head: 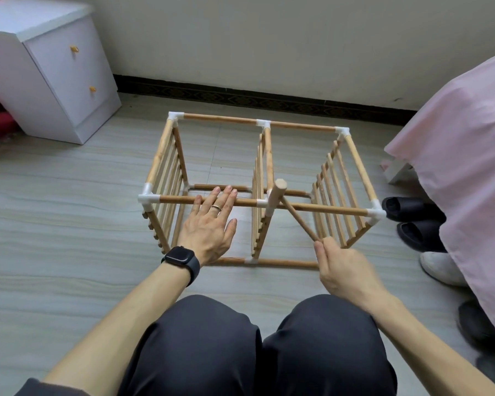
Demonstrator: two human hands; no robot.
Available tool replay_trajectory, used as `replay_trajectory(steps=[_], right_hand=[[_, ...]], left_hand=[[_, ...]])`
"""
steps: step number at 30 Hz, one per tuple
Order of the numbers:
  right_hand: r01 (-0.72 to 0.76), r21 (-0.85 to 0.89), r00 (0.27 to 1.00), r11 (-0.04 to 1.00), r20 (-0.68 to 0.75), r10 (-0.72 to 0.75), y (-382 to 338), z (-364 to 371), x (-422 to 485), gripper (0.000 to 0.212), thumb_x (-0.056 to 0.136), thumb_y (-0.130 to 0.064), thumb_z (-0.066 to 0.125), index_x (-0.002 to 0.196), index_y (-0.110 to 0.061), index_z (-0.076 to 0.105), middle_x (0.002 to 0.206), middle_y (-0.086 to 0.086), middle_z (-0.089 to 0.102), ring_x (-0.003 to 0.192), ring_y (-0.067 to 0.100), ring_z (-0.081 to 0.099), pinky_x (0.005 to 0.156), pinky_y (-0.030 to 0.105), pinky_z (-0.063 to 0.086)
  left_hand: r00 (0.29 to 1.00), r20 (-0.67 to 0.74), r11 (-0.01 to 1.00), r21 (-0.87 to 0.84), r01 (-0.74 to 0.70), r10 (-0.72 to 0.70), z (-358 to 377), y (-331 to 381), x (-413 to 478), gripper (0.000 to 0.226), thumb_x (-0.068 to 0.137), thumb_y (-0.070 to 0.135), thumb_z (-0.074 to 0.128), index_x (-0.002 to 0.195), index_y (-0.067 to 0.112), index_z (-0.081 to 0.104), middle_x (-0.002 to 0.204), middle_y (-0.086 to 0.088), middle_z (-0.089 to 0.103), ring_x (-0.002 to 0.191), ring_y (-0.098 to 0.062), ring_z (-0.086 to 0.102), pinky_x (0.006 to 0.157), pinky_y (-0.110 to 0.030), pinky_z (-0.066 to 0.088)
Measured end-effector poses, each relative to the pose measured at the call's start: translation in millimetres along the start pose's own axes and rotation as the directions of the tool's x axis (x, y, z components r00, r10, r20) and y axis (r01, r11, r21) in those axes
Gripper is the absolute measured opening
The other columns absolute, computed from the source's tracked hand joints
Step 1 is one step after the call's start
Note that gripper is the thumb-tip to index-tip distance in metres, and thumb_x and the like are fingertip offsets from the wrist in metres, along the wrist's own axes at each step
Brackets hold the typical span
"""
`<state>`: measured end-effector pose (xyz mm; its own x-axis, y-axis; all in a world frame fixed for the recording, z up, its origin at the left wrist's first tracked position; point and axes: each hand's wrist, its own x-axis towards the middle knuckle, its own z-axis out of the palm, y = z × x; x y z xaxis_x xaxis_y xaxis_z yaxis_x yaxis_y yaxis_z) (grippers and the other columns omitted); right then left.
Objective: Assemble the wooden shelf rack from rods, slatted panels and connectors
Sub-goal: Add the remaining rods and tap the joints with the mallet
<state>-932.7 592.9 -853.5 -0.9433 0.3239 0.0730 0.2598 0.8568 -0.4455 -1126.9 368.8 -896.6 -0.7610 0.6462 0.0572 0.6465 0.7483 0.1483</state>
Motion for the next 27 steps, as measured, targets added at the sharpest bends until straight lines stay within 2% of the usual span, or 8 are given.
replay_trajectory(steps=[1,9,13,15,17,19,21,27], right_hand=[[-0.033,-0.039,0.998,0.999,0.046,0.035,3,1,1,0.032,0.106,-0.045,0.027,0.079,-0.030,0.037,0.056,-0.005,0.055,0.047,0.013,0.052,0.042,0.030,0.031],[0.026,0.230,0.969,0.973,-0.245,0.032,-17,0,25,0.034,0.106,-0.041,0.028,0.083,-0.024,0.047,0.059,0.001,0.056,0.050,0.017,0.053,0.043,0.025,0.035],[0.104,0.280,0.931,0.954,-0.364,0.005,-42,25,71,0.034,0.109,-0.033,0.032,0.084,-0.019,0.051,0.074,-0.002,0.051,0.069,0.017,0.048,0.060,0.034,0.040],[0.118,0.306,0.940,0.945,-0.341,-0.007,-57,40,93,0.030,0.109,-0.032,0.032,0.086,-0.024,0.051,0.080,-0.009,0.050,0.075,0.014,0.048,0.065,0.033,0.036],[0.113,0.311,0.961,0.944,-0.276,-0.024,-66,55,109,0.027,0.109,-0.027,0.036,0.086,-0.030,0.049,0.083,-0.013,0.051,0.078,0.016,0.049,0.070,0.034,0.032],[0.096,0.234,0.967,0.967,-0.254,-0.034,-65,68,118,0.027,0.109,-0.031,0.034,0.087,-0.032,0.050,0.088,-0.010,0.056,0.085,0.019,0.052,0.074,0.035,0.032],[0.074,0.200,0.958,0.977,-0.285,-0.014,-56,74,124,0.034,0.105,-0.040,0.028,0.091,-0.027,0.057,0.095,-0.006,0.059,0.092,0.022,0.054,0.078,0.037,0.033],[-0.022,0.116,0.964,0.993,-0.262,0.052,-21,59,150,0.041,0.105,-0.036,0.031,0.096,-0.017,0.066,0.105,0.006,0.067,0.112,0.033,0.054,0.093,0.047,0.036]], left_hand=[[1.000,0.000,1.000,0.001,0.002,-0.002,0,0,0,0.065,0.106,0.047,0.018,0.159,0.027,-0.014,0.164,0.012,-0.019,0.152,-0.010,-0.019,0.120,-0.038,-0.020],[0.999,-0.022,0.999,-0.022,-0.044,0.044,-13,-13,0,0.062,0.107,0.048,0.021,0.158,0.031,-0.008,0.165,0.012,-0.013,0.153,-0.010,-0.013,0.123,-0.040,-0.013],[0.925,-0.259,0.957,-0.157,0.245,-0.280,-35,-51,-6,0.064,0.105,0.042,0.036,0.160,0.029,0.008,0.169,0.004,-0.005,0.156,-0.019,-0.007,0.123,-0.045,-0.006],[0.832,-0.207,0.833,-0.350,0.429,-0.515,-45,-73,-7,0.065,0.105,0.042,0.038,0.161,0.028,0.010,0.170,-0.003,-0.005,0.156,-0.025,-0.002,0.125,-0.045,0.003],[0.759,-0.032,0.648,-0.545,0.532,-0.650,-49,-89,-7,0.063,0.105,0.043,0.039,0.161,0.026,0.015,0.168,-0.011,0.008,0.153,-0.032,0.017,0.122,-0.046,0.023],[0.750,0.066,0.544,-0.647,0.535,-0.659,-45,-96,-10,0.058,0.105,0.041,0.041,0.159,0.025,0.026,0.158,-0.014,0.037,0.142,-0.035,0.039,0.113,-0.044,0.038],[0.760,0.055,0.522,-0.695,0.495,-0.648,-39,-97,-15,0.056,0.104,0.044,0.045,0.156,0.029,0.033,0.149,-0.009,0.051,0.135,-0.032,0.049,0.107,-0.041,0.044],[0.832,0.011,0.571,-0.722,0.390,-0.554,-21,-81,-28,0.069,0.093,0.061,0.057,0.154,0.038,0.037,0.143,-0.001,0.058,0.128,-0.024,0.057,0.098,-0.036,0.053]])
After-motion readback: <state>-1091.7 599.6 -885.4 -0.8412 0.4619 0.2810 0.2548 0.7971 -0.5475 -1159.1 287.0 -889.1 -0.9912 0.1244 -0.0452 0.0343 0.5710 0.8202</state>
